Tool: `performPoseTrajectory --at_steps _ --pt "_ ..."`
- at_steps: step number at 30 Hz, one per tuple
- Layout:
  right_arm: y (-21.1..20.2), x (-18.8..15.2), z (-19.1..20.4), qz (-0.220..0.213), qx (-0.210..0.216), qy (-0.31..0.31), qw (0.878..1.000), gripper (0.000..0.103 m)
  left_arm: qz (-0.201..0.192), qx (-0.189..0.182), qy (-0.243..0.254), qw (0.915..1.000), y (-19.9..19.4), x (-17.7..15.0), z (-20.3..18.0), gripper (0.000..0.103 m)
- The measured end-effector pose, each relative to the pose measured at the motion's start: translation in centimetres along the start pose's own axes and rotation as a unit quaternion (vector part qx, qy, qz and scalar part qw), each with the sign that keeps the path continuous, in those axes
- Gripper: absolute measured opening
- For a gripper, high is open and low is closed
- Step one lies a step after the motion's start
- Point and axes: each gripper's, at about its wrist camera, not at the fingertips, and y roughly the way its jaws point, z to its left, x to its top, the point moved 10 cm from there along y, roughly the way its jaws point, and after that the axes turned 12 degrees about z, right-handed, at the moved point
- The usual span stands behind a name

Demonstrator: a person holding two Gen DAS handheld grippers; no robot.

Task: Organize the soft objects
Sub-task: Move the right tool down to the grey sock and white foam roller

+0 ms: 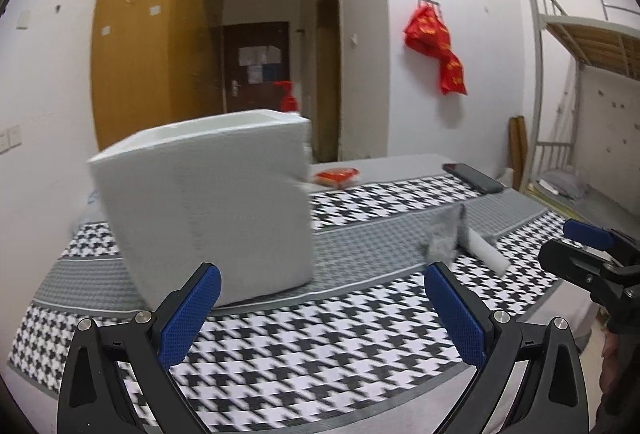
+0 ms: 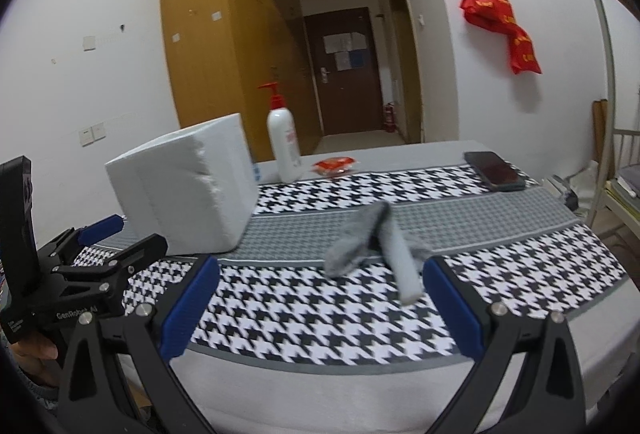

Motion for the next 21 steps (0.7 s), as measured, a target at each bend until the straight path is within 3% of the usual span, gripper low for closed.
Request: performPoseTrajectory --at_steps 10,21 --pt "0.0 -0.5 -3.3 0.005 -0.027 0.029 0.999 0.103 0.016 -0.027 0.031 0.999 1.7 0.3 -3.8 0.102" --pt "-0.5 -1.2 -6.0 0.009 -0.061 0.037 0.997 0.103 0.009 -0.034 0.038 0.9987 1.9 1.6 -5.2 0.102"
